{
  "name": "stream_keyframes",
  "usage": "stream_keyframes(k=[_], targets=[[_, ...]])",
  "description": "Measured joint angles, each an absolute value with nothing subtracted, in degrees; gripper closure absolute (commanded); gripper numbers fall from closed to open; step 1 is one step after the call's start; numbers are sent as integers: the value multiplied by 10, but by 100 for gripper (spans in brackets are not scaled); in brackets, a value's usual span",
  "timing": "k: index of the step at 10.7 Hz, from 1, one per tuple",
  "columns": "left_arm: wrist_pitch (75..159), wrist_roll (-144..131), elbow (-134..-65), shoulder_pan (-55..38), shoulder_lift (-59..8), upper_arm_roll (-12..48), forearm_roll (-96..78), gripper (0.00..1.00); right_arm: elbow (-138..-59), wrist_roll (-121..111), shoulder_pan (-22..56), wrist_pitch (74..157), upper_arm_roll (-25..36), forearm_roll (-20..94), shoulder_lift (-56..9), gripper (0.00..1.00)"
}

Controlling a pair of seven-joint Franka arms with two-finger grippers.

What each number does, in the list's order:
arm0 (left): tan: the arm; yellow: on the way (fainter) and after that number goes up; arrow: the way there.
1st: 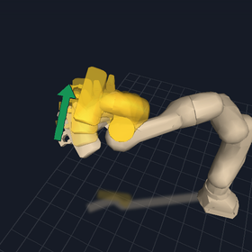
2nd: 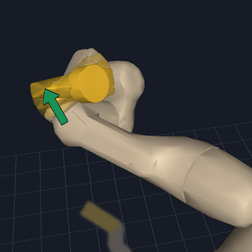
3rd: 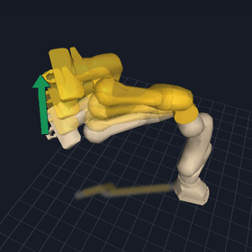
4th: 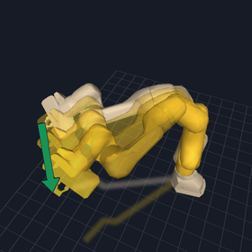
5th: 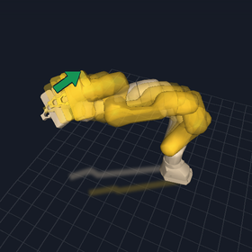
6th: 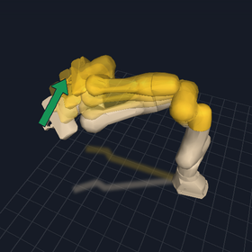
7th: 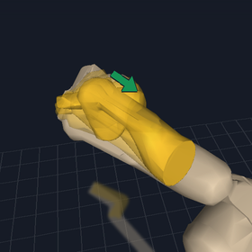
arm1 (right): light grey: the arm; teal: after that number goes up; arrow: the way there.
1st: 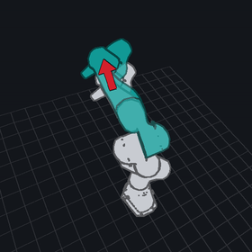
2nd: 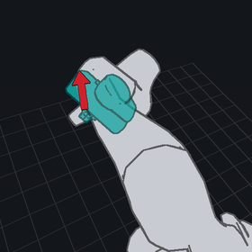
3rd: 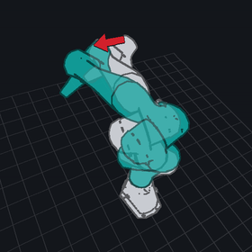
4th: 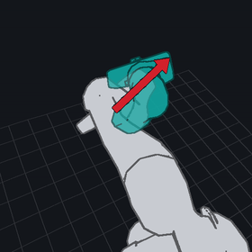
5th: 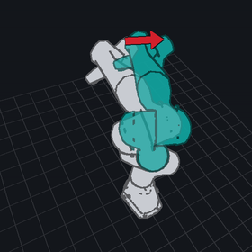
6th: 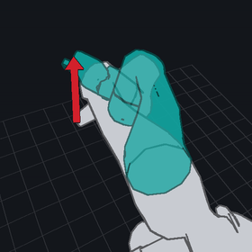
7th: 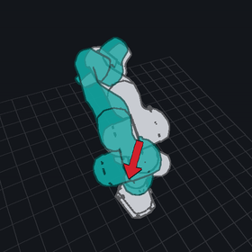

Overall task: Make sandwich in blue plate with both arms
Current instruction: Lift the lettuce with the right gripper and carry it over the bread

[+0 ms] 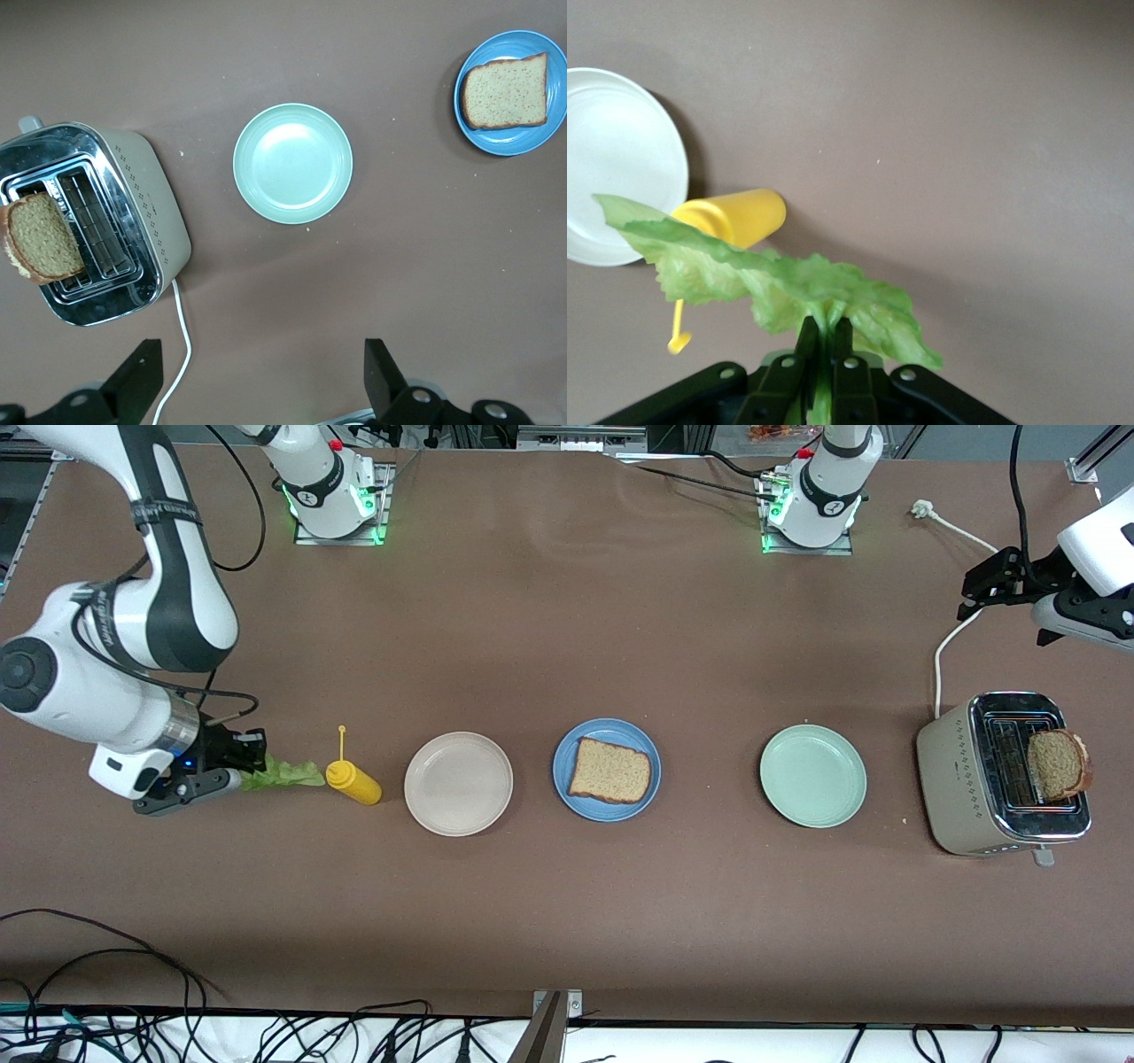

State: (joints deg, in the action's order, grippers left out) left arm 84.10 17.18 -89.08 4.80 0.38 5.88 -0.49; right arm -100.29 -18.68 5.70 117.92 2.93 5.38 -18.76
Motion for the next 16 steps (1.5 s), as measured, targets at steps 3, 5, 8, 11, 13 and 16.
stream_keyframes(k=[3,5,8,11,13,16], targets=[[840,172,-891,52,4,59,-6,0,-1003,-182,58,1130,29,56,-153,100],[840,172,-891,53,4,59,-6,0,-1003,-133,87,1117,25,63,-145,100],[839,172,-891,55,4,59,-7,0,-999,-11,180,1110,38,67,-146,100],[838,172,-891,55,4,59,-7,0,-946,99,261,1072,70,104,-178,100],[837,172,-892,55,4,59,-7,0,-907,177,300,1062,73,118,-210,100],[836,172,-892,56,3,59,-7,0,-856,331,387,1062,83,121,-259,100]])
